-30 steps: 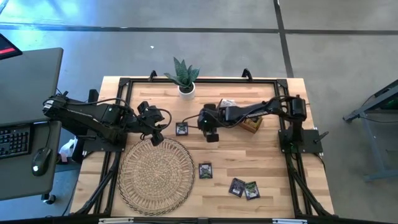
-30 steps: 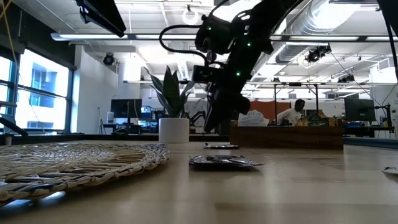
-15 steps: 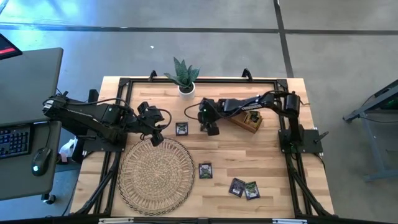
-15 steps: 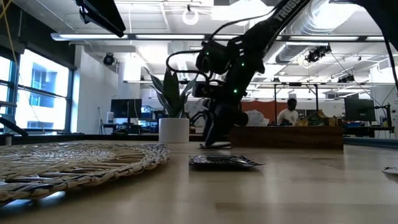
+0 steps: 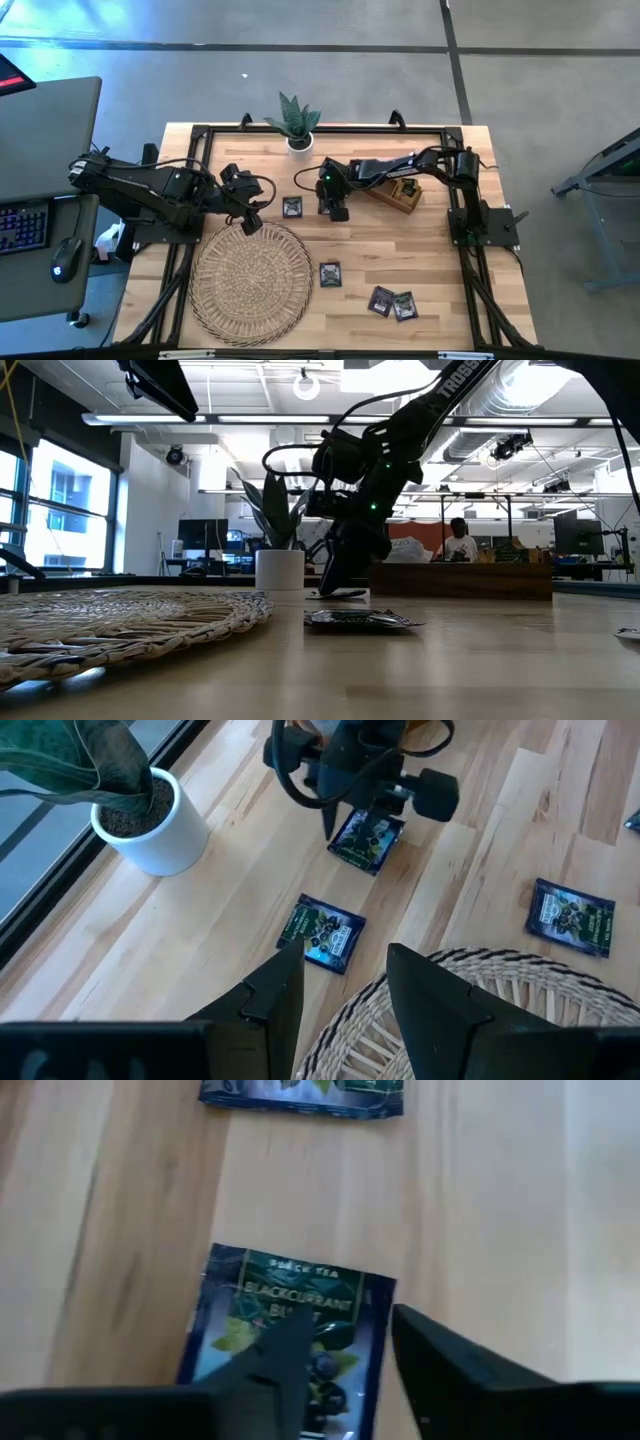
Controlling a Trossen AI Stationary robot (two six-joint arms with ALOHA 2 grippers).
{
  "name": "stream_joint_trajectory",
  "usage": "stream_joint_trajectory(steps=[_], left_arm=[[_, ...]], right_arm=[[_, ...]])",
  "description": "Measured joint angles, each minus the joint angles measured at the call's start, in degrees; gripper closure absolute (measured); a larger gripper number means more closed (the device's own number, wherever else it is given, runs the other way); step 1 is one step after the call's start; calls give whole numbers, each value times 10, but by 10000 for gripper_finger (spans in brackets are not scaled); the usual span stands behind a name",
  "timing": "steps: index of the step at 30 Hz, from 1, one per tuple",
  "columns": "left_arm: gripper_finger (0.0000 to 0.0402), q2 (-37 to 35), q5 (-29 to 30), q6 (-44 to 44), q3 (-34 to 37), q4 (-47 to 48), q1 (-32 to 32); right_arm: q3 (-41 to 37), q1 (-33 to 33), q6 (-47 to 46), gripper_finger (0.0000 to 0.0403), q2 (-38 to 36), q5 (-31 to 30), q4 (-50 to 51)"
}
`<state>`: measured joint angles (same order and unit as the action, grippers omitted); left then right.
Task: Pick & Place Tea
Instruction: Put the black tea bag into the middle section of the wooden organizer
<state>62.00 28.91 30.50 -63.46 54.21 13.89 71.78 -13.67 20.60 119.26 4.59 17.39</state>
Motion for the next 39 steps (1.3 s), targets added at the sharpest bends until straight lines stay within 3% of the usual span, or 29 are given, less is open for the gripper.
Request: stream_joint_trajectory(steps=[6,9,12,16,21,25,30,39], left_arm=[[259,0,-8,0,0,0,0],[259,0,-14,0,0,0,0],[259,0,-14,0,0,0,0],[259,0,-14,2,0,0,0],[259,0,-15,12,0,0,0],[259,0,-15,12,0,0,0],[259,0,-15,12,0,3,0],[259,0,-15,13,0,4,0]], right_arm=[[-11,-1,-35,373,-1,12,-3],[-11,2,-39,396,-1,21,-5],[-6,9,-30,370,-3,17,-9],[14,12,-36,306,-1,24,-18],[14,-6,-108,220,4,80,-16],[-8,-12,-127,183,3,112,-33],[-49,6,-130,196,-2,63,-79],[-83,42,-151,305,-5,13,-147]])
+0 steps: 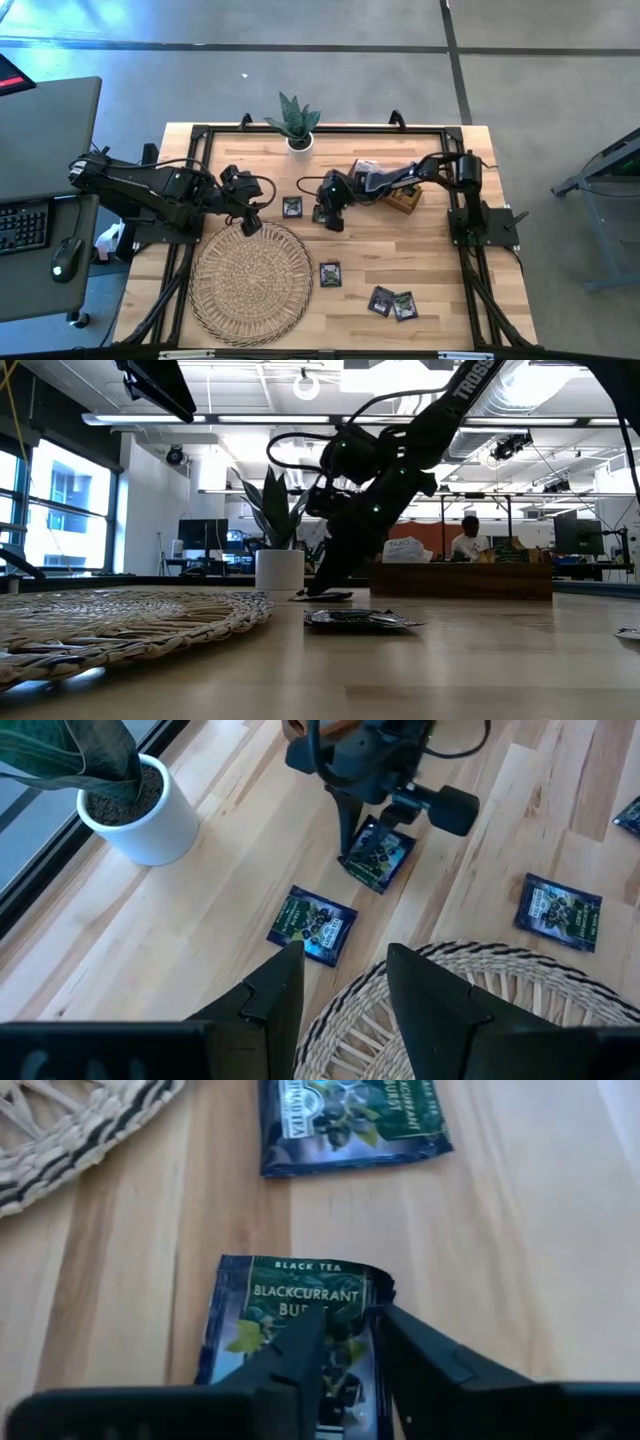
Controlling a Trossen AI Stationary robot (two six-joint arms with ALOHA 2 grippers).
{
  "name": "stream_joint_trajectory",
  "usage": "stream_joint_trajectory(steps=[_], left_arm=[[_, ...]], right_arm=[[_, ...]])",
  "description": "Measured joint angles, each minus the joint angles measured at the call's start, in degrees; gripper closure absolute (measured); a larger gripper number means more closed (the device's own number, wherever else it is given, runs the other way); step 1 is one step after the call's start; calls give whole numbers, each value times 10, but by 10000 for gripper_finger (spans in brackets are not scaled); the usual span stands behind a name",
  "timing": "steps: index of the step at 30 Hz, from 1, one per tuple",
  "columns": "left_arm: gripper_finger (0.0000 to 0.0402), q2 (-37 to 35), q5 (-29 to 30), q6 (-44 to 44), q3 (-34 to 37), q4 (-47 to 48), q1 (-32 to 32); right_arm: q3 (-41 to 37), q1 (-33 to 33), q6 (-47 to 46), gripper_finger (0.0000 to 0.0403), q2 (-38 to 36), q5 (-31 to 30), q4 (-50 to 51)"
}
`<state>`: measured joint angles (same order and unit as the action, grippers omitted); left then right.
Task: Pick & Place Tea
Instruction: Put the black tea bag into the middle section of the wooden organizer
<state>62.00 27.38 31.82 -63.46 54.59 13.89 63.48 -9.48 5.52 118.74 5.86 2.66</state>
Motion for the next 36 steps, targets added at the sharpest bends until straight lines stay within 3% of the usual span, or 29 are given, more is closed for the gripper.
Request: stream_joint_trajectory(steps=[7,12,17,22,26,31,34,36], left_arm=[[259,0,0,15,0,0,0],[259,0,-12,15,0,0,0],[259,0,-13,16,0,0,0],[259,0,-13,16,0,-6,0],[259,0,-13,17,0,-6,0],[259,0,-14,17,0,-6,0],[259,0,-14,17,0,-6,0],[259,0,-14,17,0,-7,0]], right_arm=[[0,8,3,391,0,-50,-3],[-3,7,-9,391,-7,-49,-14],[-10,7,-63,395,-64,-77,8],[-8,21,-98,399,-177,-220,93],[-9,51,-195,397,-261,-352,216],[-7,112,-461,399,-315,-544,378],[-9,139,-626,398,-304,-611,447],[-9,147,-683,400,-293,-640,455]])
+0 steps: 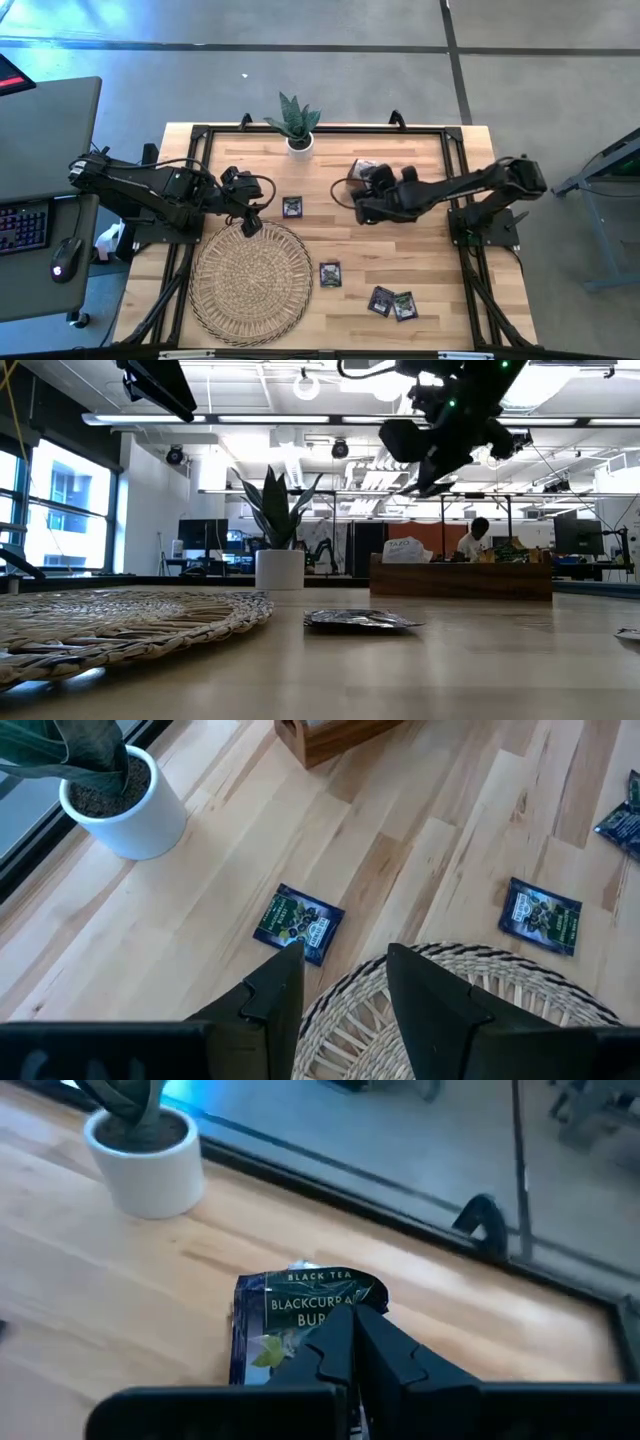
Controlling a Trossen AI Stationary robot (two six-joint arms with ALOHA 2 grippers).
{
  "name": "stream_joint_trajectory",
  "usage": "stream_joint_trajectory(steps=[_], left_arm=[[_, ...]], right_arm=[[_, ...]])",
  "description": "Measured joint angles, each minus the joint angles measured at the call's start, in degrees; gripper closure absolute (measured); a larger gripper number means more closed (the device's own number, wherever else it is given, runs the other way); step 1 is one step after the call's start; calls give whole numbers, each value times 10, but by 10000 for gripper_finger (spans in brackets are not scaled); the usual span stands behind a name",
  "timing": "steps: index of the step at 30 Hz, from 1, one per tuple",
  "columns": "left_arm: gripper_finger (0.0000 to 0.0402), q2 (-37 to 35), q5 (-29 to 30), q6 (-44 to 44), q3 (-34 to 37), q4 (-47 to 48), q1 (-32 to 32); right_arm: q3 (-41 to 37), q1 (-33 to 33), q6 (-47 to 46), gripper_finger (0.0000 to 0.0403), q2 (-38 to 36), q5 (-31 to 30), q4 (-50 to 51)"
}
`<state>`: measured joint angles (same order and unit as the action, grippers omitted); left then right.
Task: Pick & Place Tea
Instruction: Put the black tea bag into the middle section of the wooden organizer
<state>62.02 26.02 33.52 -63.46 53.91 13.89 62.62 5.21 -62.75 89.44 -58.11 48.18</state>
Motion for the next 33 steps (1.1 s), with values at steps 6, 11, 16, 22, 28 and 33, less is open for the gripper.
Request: stream_joint_trajectory(steps=[6,11,16,22,28,33], left_arm=[[259,0,-1,0,0,1,0],[259,0,-3,0,0,2,0],[259,0,-12,0,0,3,0],[259,0,-12,5,0,2,0],[259,0,-12,13,0,2,0],[259,0,-11,14,0,1,0]], right_arm=[[1,-17,-71,400,56,17,-20],[1,-60,-73,399,80,46,17],[2,-74,-58,400,17,16,73],[0,-71,-58,401,-96,-16,151],[-142,-62,-46,401,-183,-29,11],[-289,-64,39,402,-201,-13,-266]])
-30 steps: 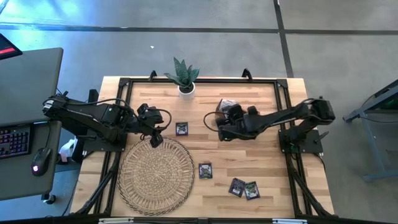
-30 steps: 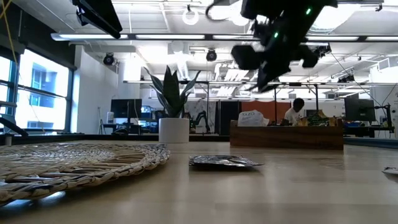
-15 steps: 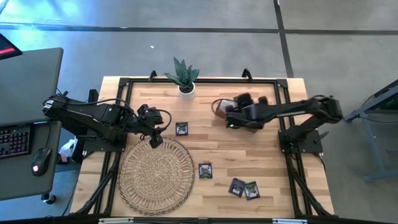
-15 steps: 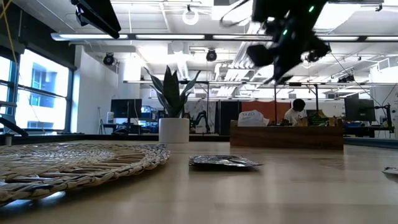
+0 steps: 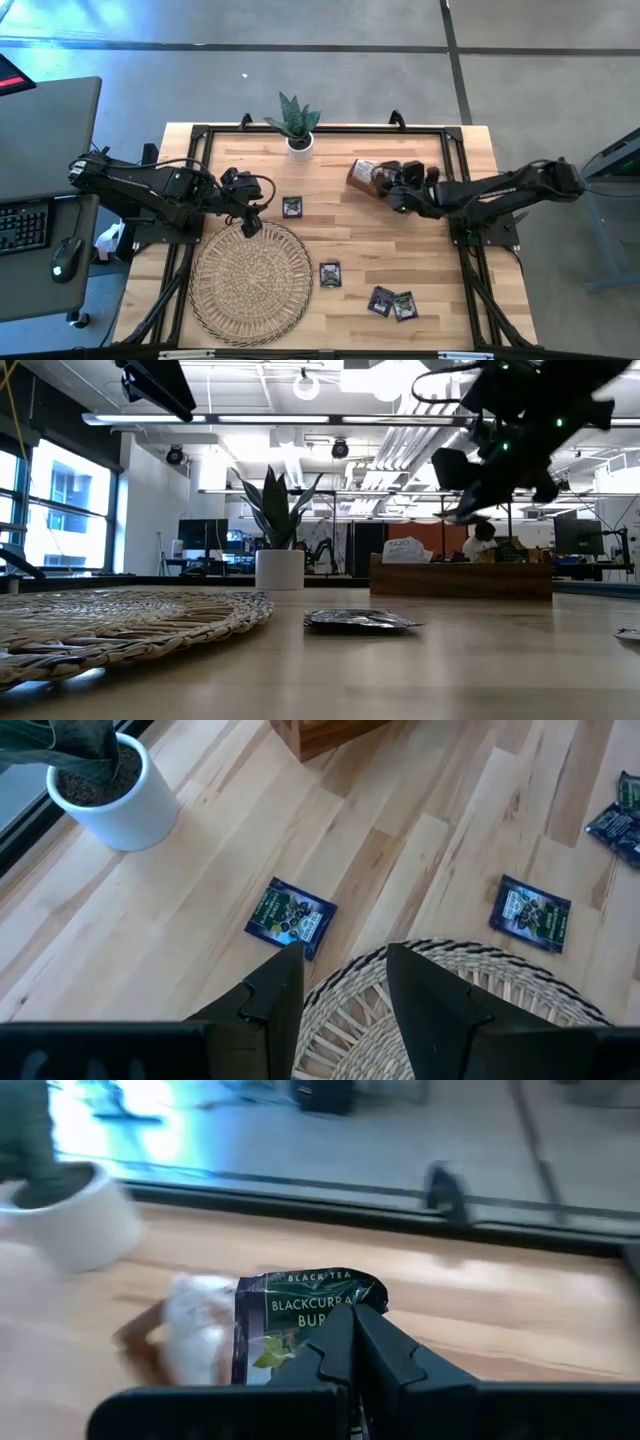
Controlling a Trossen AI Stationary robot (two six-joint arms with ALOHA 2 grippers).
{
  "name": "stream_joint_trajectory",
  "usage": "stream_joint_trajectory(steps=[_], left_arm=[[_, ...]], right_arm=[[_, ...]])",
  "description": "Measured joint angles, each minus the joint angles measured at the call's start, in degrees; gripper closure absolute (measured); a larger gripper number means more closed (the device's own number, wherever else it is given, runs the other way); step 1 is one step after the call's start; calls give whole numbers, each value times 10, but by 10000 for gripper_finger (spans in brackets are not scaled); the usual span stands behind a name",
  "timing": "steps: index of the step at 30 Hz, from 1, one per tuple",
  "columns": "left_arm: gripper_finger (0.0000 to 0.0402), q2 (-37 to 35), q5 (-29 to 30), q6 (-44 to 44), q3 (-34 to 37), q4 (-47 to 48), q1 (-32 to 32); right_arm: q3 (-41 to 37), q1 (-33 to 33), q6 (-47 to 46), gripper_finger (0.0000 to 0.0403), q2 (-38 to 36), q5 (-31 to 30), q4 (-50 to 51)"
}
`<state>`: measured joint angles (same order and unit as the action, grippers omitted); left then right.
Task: Pick & Place Tea
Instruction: Put the black tea bag into the middle section of the wooden organizer
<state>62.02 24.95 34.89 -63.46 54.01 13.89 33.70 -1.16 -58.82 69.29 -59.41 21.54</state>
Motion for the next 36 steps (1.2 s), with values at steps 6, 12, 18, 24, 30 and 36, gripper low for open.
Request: stream_joint_trajectory(steps=[6,12,18,24,30,36], left_arm=[[259,0,1,3,0,-11,0],[259,0,2,3,0,-20,0],[259,0,11,2,0,-20,0],[259,0,14,1,0,-20,0],[259,0,13,1,0,-20,0],[259,0,14,1,0,-20,0]], right_arm=[[-101,-19,148,402,5,63,-300],[-124,-23,157,402,5,57,-316],[-124,-22,177,400,17,99,-319],[-124,-28,178,381,59,69,-322],[-124,-38,179,339,74,75,-330],[-124,-37,233,314,71,75,-374]])
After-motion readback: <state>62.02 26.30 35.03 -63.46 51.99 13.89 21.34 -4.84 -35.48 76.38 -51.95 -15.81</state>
